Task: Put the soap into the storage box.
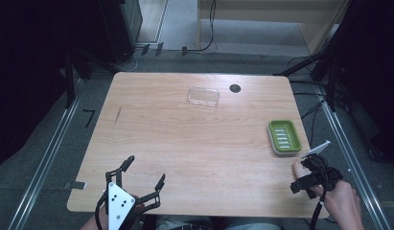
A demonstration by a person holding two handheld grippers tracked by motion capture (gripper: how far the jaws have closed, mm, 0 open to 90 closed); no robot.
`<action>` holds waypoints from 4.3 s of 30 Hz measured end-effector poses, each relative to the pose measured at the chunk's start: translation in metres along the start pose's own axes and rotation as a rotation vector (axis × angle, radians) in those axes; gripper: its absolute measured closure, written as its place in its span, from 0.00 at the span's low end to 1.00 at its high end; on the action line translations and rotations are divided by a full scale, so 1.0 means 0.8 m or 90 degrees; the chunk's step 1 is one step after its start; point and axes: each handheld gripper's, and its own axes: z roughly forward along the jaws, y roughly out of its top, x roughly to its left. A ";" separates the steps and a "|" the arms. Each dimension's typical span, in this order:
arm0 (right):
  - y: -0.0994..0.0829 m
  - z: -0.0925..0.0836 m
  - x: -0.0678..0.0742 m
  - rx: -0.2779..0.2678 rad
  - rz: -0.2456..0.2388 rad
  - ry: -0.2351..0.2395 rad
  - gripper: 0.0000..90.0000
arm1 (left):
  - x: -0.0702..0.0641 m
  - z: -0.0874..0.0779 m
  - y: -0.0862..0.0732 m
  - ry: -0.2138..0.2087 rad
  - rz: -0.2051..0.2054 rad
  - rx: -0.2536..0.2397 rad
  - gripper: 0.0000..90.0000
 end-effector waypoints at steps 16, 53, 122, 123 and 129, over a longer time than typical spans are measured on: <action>0.026 0.004 -0.019 -0.001 0.018 0.016 0.00 | 0.000 0.001 0.000 -0.004 0.005 0.003 0.11; 0.068 0.042 -0.048 0.042 0.047 0.042 0.11 | 0.000 0.001 0.000 -0.002 0.002 0.002 0.11; 0.067 0.023 -0.037 0.038 0.020 0.013 0.37 | 0.000 0.002 0.000 -0.003 0.005 0.001 0.11; 0.067 0.023 -0.037 0.038 0.020 0.013 0.37 | 0.000 0.002 0.000 -0.003 0.005 0.001 0.11; 0.072 0.014 -0.037 0.037 0.014 0.010 0.37 | -0.001 0.003 0.000 -0.003 0.003 0.001 0.11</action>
